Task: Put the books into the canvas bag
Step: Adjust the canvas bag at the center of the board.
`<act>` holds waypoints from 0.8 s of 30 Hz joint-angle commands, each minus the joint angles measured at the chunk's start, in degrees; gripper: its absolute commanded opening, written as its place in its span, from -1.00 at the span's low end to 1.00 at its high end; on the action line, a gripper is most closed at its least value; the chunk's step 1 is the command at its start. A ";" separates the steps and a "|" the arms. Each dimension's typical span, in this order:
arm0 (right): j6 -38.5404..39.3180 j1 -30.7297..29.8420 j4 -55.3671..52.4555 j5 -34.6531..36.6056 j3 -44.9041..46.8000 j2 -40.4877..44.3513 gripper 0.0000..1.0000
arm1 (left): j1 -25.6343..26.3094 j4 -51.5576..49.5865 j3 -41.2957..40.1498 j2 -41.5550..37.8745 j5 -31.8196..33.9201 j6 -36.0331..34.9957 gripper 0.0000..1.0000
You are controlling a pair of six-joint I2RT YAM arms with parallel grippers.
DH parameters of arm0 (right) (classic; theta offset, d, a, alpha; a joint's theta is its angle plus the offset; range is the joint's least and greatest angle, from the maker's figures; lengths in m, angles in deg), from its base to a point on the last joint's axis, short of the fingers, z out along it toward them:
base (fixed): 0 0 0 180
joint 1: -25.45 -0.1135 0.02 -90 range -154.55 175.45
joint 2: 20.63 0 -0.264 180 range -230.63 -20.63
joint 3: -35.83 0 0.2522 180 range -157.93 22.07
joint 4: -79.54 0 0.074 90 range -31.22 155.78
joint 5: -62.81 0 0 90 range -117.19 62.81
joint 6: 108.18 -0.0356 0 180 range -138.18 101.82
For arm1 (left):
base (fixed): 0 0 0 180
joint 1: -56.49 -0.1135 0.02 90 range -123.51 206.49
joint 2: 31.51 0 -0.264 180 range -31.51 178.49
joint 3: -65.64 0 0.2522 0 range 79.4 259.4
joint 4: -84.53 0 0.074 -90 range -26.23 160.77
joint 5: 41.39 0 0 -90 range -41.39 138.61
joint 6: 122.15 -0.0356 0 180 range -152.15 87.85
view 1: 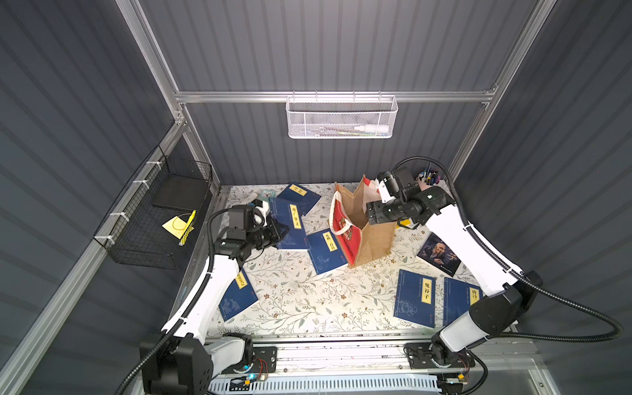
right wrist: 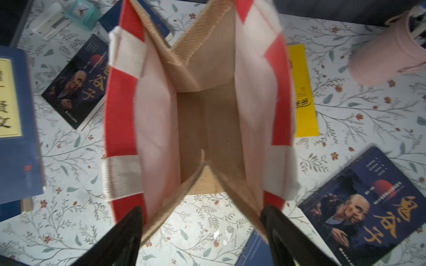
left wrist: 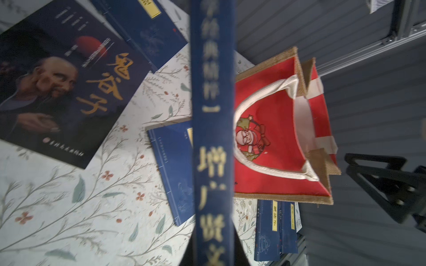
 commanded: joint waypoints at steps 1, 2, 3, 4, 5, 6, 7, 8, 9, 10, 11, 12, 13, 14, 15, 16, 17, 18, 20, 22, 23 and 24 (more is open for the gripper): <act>2.62 3.55 -2.44 -0.76 -3.00 -1.10 0.69 | 3.57 2.76 7.90 2.78 1.29 -0.16 -0.97; 2.66 4.44 -2.53 -0.97 -3.38 -1.52 0.69 | 4.53 2.84 9.34 3.79 1.66 -0.29 -0.97; 2.87 5.50 -2.40 -1.56 -3.54 -2.14 0.69 | 5.32 3.25 10.76 4.69 1.95 -0.17 -0.97; 3.06 6.42 -1.68 -1.97 -3.18 -2.59 0.69 | 5.82 3.99 11.59 5.41 2.15 0.34 -0.96; 3.13 7.30 -0.85 -2.56 -2.66 -3.05 0.69 | 6.10 4.81 11.94 5.76 2.29 0.98 -0.96; 3.03 8.39 -0.07 -4.39 -2.17 -3.88 0.68 | 6.40 5.96 11.99 6.00 2.49 1.67 -0.97; 2.88 9.38 0.17 -6.60 -2.11 -4.66 0.65 | 6.60 6.80 11.86 6.17 2.77 2.22 -0.97; 2.82 10.41 0.12 -9.78 -2.25 -5.73 0.59 | 6.94 7.52 11.83 6.40 3.09 2.77 -0.96; 2.71 11.02 0.02 -12.31 -2.47 -6.47 0.49 | 7.36 7.93 12.05 6.74 3.35 3.18 -0.97; 2.64 11.20 -0.27 -13.82 -2.55 -7.15 0.39 | 7.71 8.01 12.46 7.18 3.48 3.50 -0.97; 2.62 11.21 -0.65 -15.12 -2.63 -7.32 0.21 | 8.25 7.95 13.13 7.76 3.70 3.76 -0.97; 2.31 11.16 -1.12 -16.02 -2.54 -7.09 -0.04 | 9.01 7.88 14.06 8.33 4.08 3.80 -0.97; 1.82 11.17 -1.42 -16.47 -2.18 -6.46 -0.23 | 9.74 7.74 14.81 8.82 4.55 3.79 -0.97; 0.90 11.17 -1.42 -16.72 -1.33 -5.14 -0.43 | 10.75 7.83 15.79 9.35 5.07 3.78 -0.97; -0.06 11.16 -1.23 -17.17 0.24 -3.65 -0.56 | 11.69 7.72 16.61 9.87 5.70 3.68 -0.97; -0.52 11.16 -0.90 -17.74 1.81 -2.17 -0.66 | 12.35 7.64 17.18 10.27 5.87 3.66 -0.97; -0.92 11.12 -0.69 -18.54 3.53 -0.74 -0.73 | 12.72 7.55 17.53 10.84 6.01 3.77 -0.97; -1.23 11.05 -0.75 -19.20 5.32 0.37 -0.76 | 12.88 7.38 17.86 11.30 5.85 3.86 -0.97; -1.91 10.22 -1.99 -20.07 7.32 1.73 -0.77 | 12.87 5.62 19.19 12.05 6.20 3.30 -0.96; -3.65 8.96 -2.59 -20.21 9.41 3.40 -0.76 | 12.84 2.84 20.43 12.34 8.29 1.92 -0.96; -5.01 8.07 -2.15 -21.01 10.85 4.55 -0.75 | 12.89 2.40 22.79 12.13 8.97 1.69 -0.95; -6.61 7.25 -1.42 -21.93 12.39 5.70 -0.74 | 12.82 2.32 23.17 11.84 9.46 1.65 -0.95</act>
